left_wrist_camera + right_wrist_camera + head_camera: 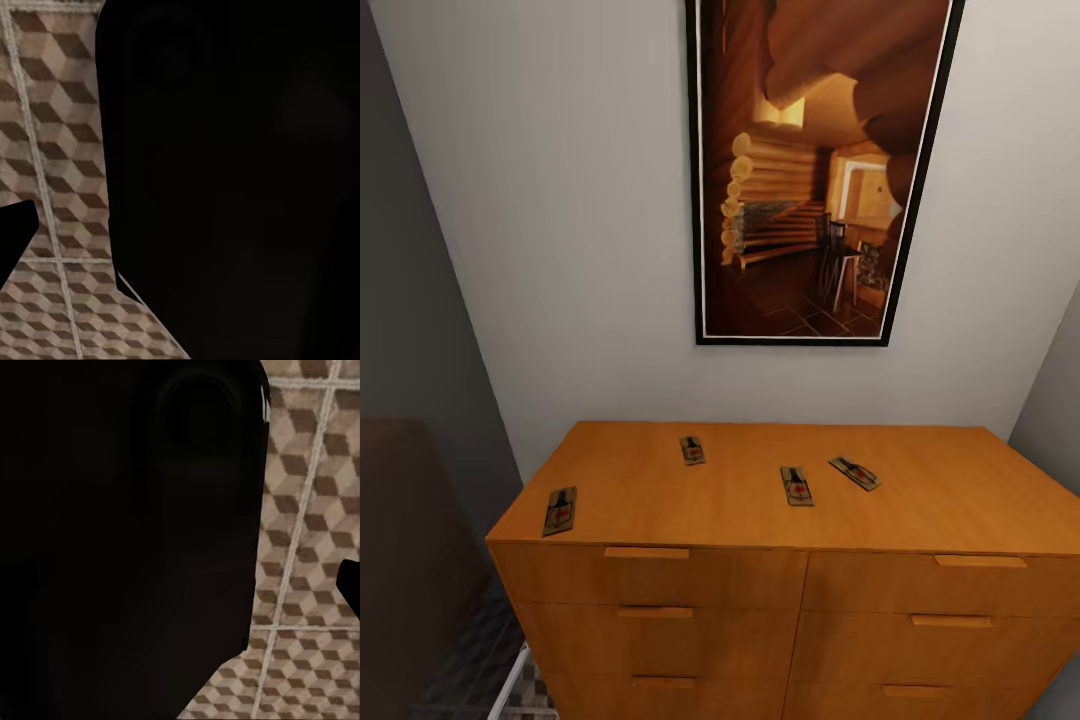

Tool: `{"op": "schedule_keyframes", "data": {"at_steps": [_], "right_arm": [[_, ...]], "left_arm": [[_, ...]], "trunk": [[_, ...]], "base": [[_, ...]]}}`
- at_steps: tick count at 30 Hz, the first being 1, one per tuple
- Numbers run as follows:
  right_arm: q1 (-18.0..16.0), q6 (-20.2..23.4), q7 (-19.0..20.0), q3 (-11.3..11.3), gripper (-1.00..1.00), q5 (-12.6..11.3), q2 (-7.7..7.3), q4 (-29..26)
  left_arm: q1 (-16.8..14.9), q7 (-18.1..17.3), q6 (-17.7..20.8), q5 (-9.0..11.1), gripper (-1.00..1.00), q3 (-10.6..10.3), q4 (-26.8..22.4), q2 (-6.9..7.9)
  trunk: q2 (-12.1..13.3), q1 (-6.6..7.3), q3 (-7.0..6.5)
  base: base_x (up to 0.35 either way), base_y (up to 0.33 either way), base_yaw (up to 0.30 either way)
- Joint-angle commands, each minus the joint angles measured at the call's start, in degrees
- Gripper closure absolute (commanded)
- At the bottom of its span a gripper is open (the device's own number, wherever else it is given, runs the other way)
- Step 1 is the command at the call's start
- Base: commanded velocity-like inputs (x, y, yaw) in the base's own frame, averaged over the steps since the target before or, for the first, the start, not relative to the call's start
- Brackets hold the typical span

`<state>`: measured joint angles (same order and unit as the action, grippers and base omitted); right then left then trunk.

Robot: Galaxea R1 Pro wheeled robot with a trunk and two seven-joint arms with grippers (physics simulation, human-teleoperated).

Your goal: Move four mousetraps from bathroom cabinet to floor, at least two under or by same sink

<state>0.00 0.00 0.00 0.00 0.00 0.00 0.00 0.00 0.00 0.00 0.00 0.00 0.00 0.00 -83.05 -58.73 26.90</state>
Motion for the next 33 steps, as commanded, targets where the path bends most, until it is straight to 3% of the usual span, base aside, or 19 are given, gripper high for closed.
{"op": "schedule_keyframes", "data": {"at_steps": [1,5,33], "right_arm": [[0.0,0.0,0.0,0.0,-1.0,0.0,0.0,0.0],[-0.53,-0.19,0.35,0.24,-1.0,0.15,-0.08,-0.36],[-0.61,-4.3,0.18,0.37,-1.0,0.21,-0.09,-0.37]], "left_arm": [[0.0,0.0,0.0,0.0,-1.0,0.0,0.0,0.0],[-0.26,-0.3,-0.43,0.44,-1.0,0.42,-0.53,1.05],[-0.26,-0.3,-0.53,0.73,-1.0,0.69,-0.53,0.26]], "trunk": [[-0.03,0.0,0.03],[-0.03,0.0,0.03],[0.77,0.44,-0.33]], "base": [[0.0,0.0,0.0],[0.0,0.0,0.0],[0.0,0.0,0.0]]}}
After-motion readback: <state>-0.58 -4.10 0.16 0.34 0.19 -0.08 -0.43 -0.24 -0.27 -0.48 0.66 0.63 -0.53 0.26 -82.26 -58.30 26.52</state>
